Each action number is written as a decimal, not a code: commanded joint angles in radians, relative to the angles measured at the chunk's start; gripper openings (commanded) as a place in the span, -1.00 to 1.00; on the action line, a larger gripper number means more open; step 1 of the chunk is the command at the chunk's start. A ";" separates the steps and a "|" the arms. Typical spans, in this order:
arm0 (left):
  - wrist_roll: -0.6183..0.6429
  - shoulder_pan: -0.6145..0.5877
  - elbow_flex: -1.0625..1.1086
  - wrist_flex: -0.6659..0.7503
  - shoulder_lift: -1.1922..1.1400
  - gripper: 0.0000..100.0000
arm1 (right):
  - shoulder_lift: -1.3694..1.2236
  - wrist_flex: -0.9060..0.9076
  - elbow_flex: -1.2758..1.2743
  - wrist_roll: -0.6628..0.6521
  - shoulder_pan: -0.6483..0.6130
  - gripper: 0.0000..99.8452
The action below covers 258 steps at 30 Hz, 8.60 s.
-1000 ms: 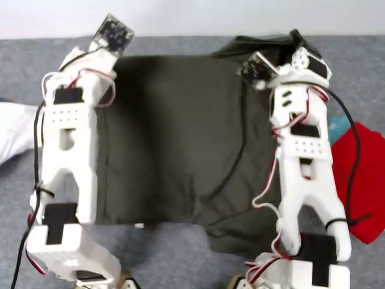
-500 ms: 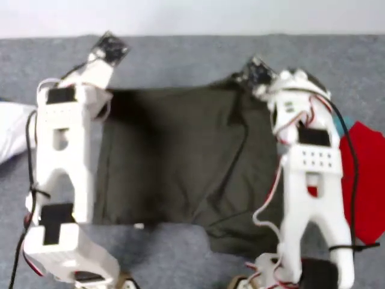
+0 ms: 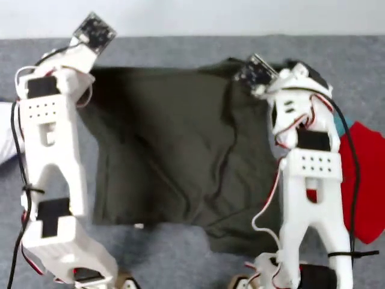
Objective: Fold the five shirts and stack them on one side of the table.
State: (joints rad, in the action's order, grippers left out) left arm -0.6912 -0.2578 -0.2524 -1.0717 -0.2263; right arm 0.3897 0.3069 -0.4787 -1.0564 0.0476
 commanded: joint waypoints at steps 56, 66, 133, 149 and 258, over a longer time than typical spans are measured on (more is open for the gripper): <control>-0.127 0.028 0.180 -0.683 -0.106 -0.99 | 0.211 1.167 0.063 0.084 -0.116 -0.98; -0.124 0.011 0.286 -0.683 -0.092 -0.99 | 0.213 1.394 0.066 0.084 -0.114 -0.98; 0.497 0.083 0.561 -0.121 0.115 -0.99 | -0.443 0.463 0.121 0.572 -0.119 -0.98; 0.497 -0.051 0.521 -0.017 -0.037 -0.99 | -0.776 0.674 0.496 0.574 -0.018 -0.98; 0.477 1.246 0.088 -0.660 -0.135 -0.64 | 0.521 1.486 0.138 0.368 0.845 -0.98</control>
State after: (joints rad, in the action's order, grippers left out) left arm -0.1910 0.9605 -0.1496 -1.7315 -0.3230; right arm 0.8608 1.7568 -0.3299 -0.6743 0.8638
